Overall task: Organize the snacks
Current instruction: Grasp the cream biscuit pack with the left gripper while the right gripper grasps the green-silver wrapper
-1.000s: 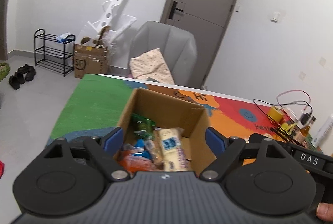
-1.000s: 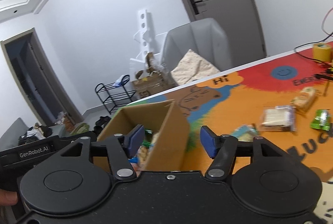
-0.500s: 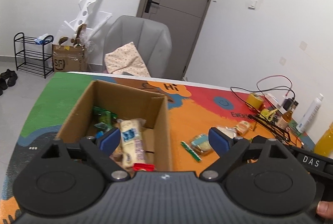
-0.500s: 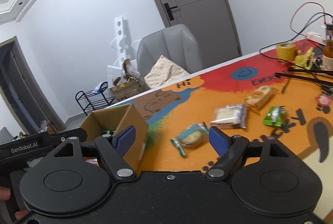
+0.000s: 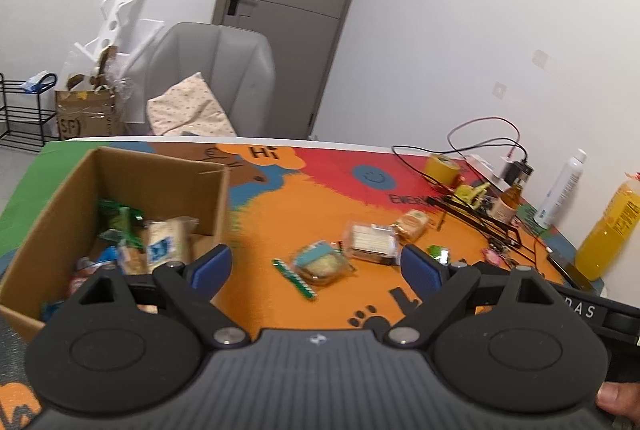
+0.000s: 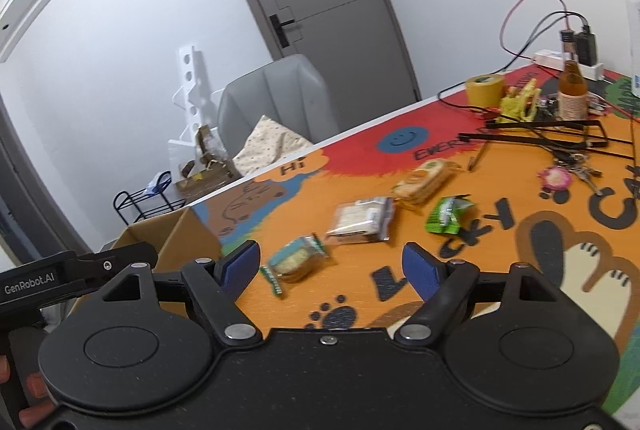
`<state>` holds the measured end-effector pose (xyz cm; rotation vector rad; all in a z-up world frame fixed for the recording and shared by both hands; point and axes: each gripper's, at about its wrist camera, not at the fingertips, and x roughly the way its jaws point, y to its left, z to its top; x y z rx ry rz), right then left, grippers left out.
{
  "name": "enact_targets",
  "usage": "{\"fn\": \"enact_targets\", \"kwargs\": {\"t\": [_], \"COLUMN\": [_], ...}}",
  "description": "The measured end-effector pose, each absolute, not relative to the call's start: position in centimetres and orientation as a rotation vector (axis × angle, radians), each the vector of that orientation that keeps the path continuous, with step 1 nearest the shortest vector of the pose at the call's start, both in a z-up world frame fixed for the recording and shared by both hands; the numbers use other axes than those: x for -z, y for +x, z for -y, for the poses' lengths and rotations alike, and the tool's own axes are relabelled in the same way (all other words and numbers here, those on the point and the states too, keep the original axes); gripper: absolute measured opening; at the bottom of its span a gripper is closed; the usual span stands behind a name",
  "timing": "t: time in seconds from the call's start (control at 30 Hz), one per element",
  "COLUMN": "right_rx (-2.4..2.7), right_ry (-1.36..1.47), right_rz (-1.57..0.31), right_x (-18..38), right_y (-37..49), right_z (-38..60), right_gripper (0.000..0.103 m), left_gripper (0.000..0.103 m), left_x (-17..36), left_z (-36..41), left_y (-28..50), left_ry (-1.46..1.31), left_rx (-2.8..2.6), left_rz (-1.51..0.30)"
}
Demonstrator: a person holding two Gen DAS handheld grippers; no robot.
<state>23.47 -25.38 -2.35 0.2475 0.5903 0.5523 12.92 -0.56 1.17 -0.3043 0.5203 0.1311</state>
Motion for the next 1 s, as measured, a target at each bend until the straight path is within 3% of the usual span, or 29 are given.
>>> {"fn": "enact_targets", "kwargs": {"t": [0.47, 0.77, 1.0], "right_rx": [-0.465, -0.459, -0.454], "right_ry": [0.276, 0.324, 0.33], "right_rz": [-0.614, -0.667, -0.698], "right_x": [4.6, 6.7, 8.4], "right_y": [27.1, 31.0, 33.8], "right_z": [27.8, 28.0, 27.5], "right_gripper": [0.079, 0.062, 0.062], "left_gripper": [0.089, 0.087, 0.083], "left_x": [0.7, 3.3, 5.6], "left_z": [3.5, 3.6, 3.1], "left_y": [17.8, 21.8, 24.7], "left_ry": [-0.251, -0.243, -0.227], "left_rx": [-0.081, -0.097, -0.121], "left_rz": [-0.572, -0.641, -0.691]}}
